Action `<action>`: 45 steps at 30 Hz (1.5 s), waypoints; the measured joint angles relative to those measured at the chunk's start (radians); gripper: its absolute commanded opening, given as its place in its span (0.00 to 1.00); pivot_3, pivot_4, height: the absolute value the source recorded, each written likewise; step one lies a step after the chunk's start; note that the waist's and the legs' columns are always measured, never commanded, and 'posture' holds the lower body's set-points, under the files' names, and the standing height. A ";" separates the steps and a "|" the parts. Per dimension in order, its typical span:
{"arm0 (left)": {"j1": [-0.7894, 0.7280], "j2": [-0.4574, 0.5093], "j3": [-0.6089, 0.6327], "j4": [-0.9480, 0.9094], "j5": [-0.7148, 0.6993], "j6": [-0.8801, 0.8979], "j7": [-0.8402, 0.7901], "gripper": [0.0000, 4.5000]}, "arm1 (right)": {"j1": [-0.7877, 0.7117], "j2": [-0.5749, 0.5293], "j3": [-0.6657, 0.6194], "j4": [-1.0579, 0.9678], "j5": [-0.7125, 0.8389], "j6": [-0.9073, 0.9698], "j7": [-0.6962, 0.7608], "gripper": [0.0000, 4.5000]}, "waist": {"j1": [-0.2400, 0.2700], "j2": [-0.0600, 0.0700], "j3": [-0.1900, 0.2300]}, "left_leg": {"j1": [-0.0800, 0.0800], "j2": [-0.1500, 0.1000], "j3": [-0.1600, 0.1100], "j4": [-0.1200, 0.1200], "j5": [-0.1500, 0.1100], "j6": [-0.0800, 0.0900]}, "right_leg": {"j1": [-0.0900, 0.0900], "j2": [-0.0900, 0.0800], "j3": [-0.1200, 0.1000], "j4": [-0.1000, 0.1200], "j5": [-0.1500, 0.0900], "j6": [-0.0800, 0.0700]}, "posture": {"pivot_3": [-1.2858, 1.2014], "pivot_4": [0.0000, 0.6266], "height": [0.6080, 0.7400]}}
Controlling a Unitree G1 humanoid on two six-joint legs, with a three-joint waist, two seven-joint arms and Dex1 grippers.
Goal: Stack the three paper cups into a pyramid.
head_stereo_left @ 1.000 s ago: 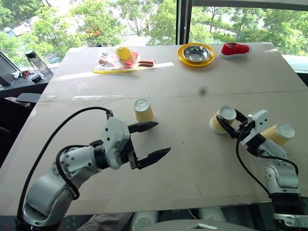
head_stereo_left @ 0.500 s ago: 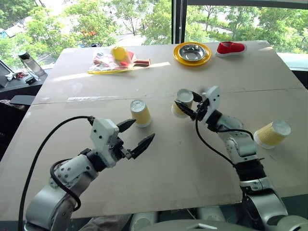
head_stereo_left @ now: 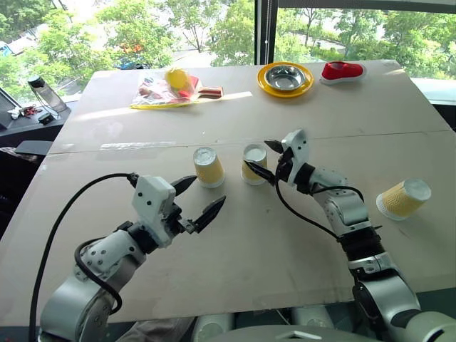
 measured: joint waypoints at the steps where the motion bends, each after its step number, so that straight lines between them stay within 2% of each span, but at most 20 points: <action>1: -0.026 0.001 -0.010 0.001 0.000 0.002 -0.005 1.00 | 0.017 -0.010 -0.008 -0.028 0.001 -0.005 -0.004 0.98 | 0.001 0.000 0.000 | 0.000 0.000 0.000 0.000 0.000 0.000 | 0.000 0.000 0.000 0.000 0.000 0.000 | 0.52 0.24 1.00; 9: -0.191 0.010 -0.107 0.018 -0.020 0.039 -0.084 1.00 | 0.223 -0.113 -0.129 -0.337 0.073 0.017 -0.017 0.98 | 0.011 0.000 0.000 | -0.006 0.000 0.001 0.000 0.000 0.000 | -0.006 0.001 0.001 0.001 0.000 0.000 | 0.52 0.24 1.00; 15: -0.288 0.038 -0.155 0.077 -0.041 0.042 -0.205 1.00 | 0.479 -0.159 -0.294 -0.605 0.092 0.022 -0.124 0.98 | 0.020 0.000 0.000 | -0.010 0.000 -0.001 0.002 0.000 0.000 | -0.009 0.002 0.000 0.001 0.000 0.000 | 0.52 0.24 1.00; 20: -0.357 0.042 -0.178 0.094 -0.105 0.054 -0.310 1.00 | 0.624 -0.141 -0.443 -0.654 0.023 -0.061 -0.248 0.98 | 0.018 -0.001 0.000 | -0.010 0.000 0.000 0.003 0.000 0.000 | -0.009 0.003 0.001 0.002 0.000 0.000 | 0.52 0.24 1.00; 24: -0.402 0.052 -0.190 0.121 -0.136 0.070 -0.376 1.00 | 0.704 -0.092 -0.503 -0.665 -0.035 -0.116 -0.344 0.98 | 0.016 0.000 0.000 | -0.010 0.000 0.000 0.003 0.000 0.000 | -0.009 0.004 0.001 0.003 0.000 0.000 | 0.52 0.24 1.00; 29: -0.431 0.060 -0.198 0.127 -0.137 0.081 -0.409 1.00 | 0.741 -0.028 -0.507 -0.647 -0.088 -0.143 -0.432 0.98 | 0.015 0.000 0.000 | -0.010 0.000 0.001 0.004 0.001 -0.001 | -0.009 0.004 0.002 0.002 0.000 0.000 | 0.52 0.24 1.00; 38: -0.431 0.071 -0.194 0.123 -0.140 0.102 -0.408 1.00 | 0.710 -0.017 -0.530 -0.599 -0.127 -0.198 -0.520 0.98 | 0.018 0.000 0.000 | -0.010 0.000 0.000 0.004 0.001 -0.001 | -0.008 0.004 0.002 0.003 0.000 0.000 | 0.52 0.24 1.00; 45: -0.434 0.071 -0.191 0.123 -0.141 0.105 -0.409 1.00 | 0.707 0.005 -0.552 -0.581 -0.086 -0.137 -0.564 0.98 | 0.017 0.000 -0.001 | -0.010 0.000 0.001 0.005 0.001 -0.001 | -0.008 0.004 0.003 0.003 0.000 0.000 | 0.52 0.24 1.00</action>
